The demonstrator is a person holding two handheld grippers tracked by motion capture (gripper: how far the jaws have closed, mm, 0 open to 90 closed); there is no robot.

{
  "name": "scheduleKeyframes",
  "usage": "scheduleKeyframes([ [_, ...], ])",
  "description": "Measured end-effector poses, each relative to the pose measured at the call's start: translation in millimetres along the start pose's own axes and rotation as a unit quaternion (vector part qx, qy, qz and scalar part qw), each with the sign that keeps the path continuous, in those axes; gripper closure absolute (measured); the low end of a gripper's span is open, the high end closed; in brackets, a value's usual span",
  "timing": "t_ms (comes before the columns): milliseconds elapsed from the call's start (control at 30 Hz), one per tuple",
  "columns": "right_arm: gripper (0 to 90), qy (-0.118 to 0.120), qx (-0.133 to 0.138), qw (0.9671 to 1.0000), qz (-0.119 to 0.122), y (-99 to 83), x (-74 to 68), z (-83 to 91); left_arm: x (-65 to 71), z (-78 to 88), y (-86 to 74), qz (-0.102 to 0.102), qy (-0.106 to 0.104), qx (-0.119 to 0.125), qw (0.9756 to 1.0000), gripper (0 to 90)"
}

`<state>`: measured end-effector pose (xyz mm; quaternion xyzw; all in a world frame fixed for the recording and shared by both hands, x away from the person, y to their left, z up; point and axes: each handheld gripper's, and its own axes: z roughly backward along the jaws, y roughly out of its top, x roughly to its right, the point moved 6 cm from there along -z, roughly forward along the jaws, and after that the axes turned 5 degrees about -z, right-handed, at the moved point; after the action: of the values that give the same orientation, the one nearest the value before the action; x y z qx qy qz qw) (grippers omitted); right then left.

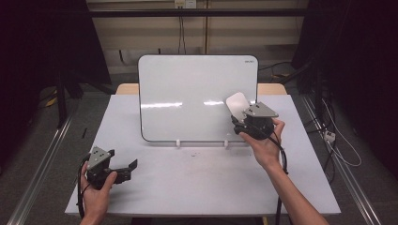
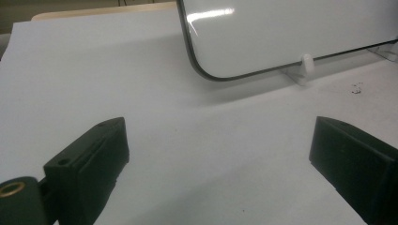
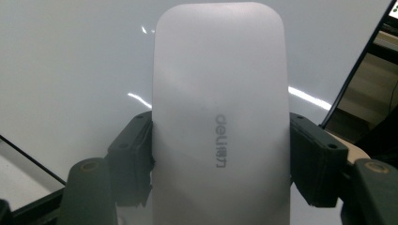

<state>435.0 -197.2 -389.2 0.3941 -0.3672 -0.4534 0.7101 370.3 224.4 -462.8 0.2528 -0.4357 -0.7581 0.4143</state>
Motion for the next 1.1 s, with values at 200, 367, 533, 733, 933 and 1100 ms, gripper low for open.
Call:
scheduleKeyframes([
  [200, 31.6, 0.003, -0.008, 1.0, -0.002, -12.3, -1.2, -0.2, 1.0, 1.7, -0.4, 0.003, 0.001, 0.003, 1.0, 4.9],
  [367, 31.6, 0.003, -0.011, 0.9999, 0.004, -18.3, -4.1, -1.6, 0.9, 1.8, -0.2, 0.004, 0.001, 0.004, 1.0, 4.9],
  [533, 31.6, -0.001, -0.019, 0.9998, 0.011, -25.1, -4.4, -5.9, 2.2, 1.3, 0.1, 0.002, -0.003, 0.002, 1.0, 5.0],
  [733, 31.6, -0.003, -0.028, 0.9995, 0.011, -30.8, -3.5, -11.7, 2.7, 0.5, 0.4, 0.002, -0.002, 0.002, 1.0, 4.9],
  [933, 31.6, -0.004, -0.033, 0.9994, 0.013, -34.4, -4.5, -16.9, 2.2, -0.1, 0.4, 0.005, 0.001, 0.002, 1.0, 4.9],
  [1100, 31.6, -0.006, -0.037, 0.999, 0.024, -36.2, -8.8, -21.9, 2.9, 1.4, 1.3, 0.004, -0.001, 0.003, 1.0, 5.0],
])
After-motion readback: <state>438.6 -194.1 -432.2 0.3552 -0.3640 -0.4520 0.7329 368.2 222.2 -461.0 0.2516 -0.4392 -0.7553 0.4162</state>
